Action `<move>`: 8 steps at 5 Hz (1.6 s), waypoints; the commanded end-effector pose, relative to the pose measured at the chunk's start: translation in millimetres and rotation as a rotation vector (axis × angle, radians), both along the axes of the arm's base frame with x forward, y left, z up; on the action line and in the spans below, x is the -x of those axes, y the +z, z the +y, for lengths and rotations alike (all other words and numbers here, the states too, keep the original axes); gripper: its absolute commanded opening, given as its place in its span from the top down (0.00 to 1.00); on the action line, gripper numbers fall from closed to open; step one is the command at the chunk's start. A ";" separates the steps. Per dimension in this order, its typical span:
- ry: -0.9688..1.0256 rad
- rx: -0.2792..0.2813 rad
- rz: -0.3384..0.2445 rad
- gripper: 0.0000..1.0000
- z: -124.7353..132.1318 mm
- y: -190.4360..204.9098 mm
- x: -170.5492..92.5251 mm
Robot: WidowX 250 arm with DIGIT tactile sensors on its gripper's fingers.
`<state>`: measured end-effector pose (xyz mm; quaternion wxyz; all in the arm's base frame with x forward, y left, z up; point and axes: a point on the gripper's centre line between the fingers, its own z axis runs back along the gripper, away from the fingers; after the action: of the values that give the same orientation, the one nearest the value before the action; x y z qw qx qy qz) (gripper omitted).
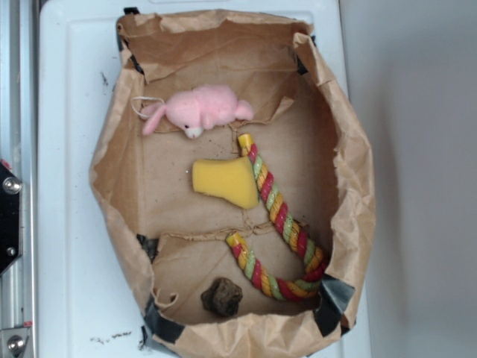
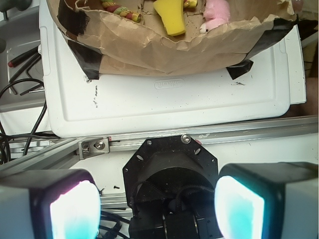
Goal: Grab the rock.
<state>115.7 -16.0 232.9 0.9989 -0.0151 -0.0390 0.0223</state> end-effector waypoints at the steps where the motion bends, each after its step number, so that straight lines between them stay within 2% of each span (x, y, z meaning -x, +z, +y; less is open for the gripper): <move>1: 0.000 0.000 0.000 0.00 0.0 0.0 0.0; 2: 0.032 0.005 -0.043 0.00 -7.7 2.0 -46.9; 4: -0.036 -0.033 -0.125 0.00 8.8 -11.1 -109.0; 5: -0.233 -0.028 -0.225 0.00 10.1 -17.9 -127.1; 6: -0.411 -0.066 -0.291 0.00 -0.9 -15.8 -126.6; 8: -0.411 -0.066 -0.291 0.00 -0.9 -15.8 -126.6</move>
<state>242.0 -10.4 200.0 0.9707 0.0041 -0.1552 -0.1832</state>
